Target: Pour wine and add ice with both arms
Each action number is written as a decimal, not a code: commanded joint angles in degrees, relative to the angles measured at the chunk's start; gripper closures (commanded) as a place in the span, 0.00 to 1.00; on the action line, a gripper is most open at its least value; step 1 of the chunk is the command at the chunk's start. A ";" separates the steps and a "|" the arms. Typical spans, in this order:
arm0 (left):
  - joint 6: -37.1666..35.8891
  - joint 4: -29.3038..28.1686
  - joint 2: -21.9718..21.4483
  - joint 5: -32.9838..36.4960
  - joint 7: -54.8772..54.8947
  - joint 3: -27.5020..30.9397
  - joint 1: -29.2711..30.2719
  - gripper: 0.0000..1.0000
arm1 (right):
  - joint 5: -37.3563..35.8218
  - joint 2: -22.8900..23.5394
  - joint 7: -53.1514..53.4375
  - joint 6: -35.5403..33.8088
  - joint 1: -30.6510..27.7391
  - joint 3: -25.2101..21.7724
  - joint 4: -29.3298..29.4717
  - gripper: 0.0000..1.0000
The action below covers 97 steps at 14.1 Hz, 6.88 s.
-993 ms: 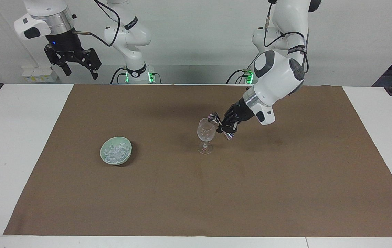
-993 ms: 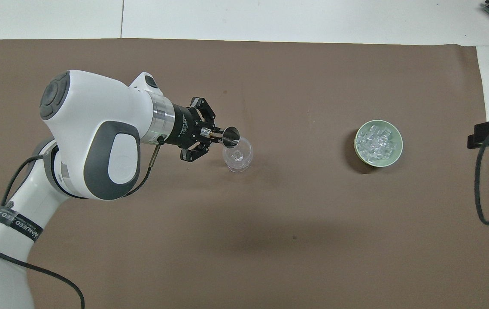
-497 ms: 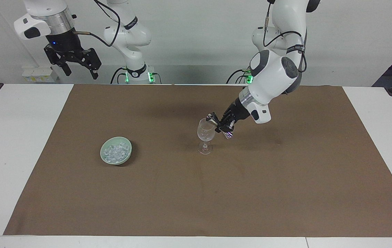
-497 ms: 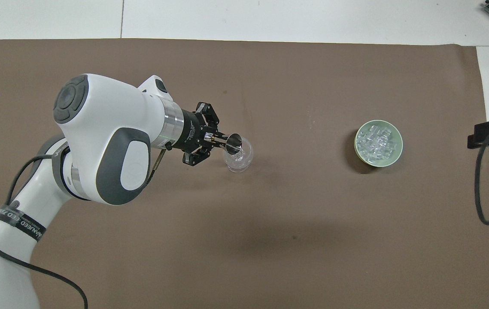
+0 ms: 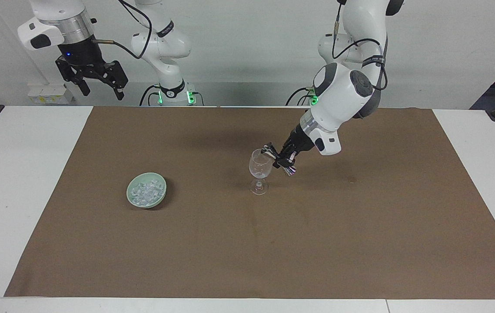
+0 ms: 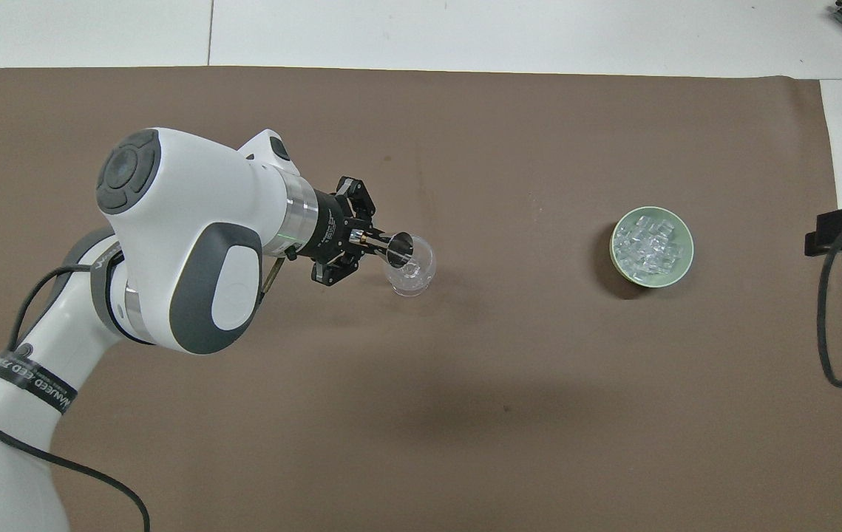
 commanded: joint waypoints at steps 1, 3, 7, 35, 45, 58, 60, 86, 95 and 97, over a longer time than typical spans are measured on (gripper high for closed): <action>1.19 -0.90 -0.57 2.27 -1.36 0.83 -1.47 1.00 | 0.69 -1.39 -0.81 -0.01 -0.59 0.25 -1.55 0.00; 1.01 -0.90 -0.66 2.89 -1.36 0.83 -1.65 1.00 | 0.69 -1.39 -0.81 -0.01 -0.51 0.25 -1.55 0.00; 1.01 -0.90 -0.66 4.21 -2.07 0.83 -2.09 1.00 | 0.69 -1.39 -0.81 -0.01 -0.59 0.16 -1.55 0.00; -0.83 0.24 -1.36 11.42 -5.41 1.01 -3.67 1.00 | 0.69 -1.39 -0.81 -0.01 -0.51 0.25 -1.55 0.00; -1.80 0.33 -2.50 17.38 -9.08 0.92 -4.37 1.00 | 0.69 -1.39 -0.81 -0.01 -0.51 0.25 -1.55 0.00; -1.10 1.12 -2.50 24.24 -16.56 0.92 -6.66 1.00 | 0.69 -1.48 -0.81 -0.01 -0.51 0.25 -1.55 0.00; -1.10 1.12 -2.50 24.51 -17.01 0.92 -6.75 1.00 | 0.69 -1.48 -0.81 -0.01 -0.59 0.25 -1.55 0.00; -2.24 1.65 -2.50 31.02 -18.32 0.92 -8.42 1.00 | 0.69 -1.39 -0.81 -0.01 -0.51 0.25 -1.55 0.00; -2.24 1.65 -2.42 32.78 -18.41 0.92 -9.12 1.00 | 0.69 -1.48 -0.81 -0.01 -0.51 0.25 -1.55 0.00; -2.15 1.65 -2.42 33.04 -19.11 0.92 -9.21 1.00 | 0.69 -1.48 -0.81 -0.01 -0.51 0.25 -1.55 0.00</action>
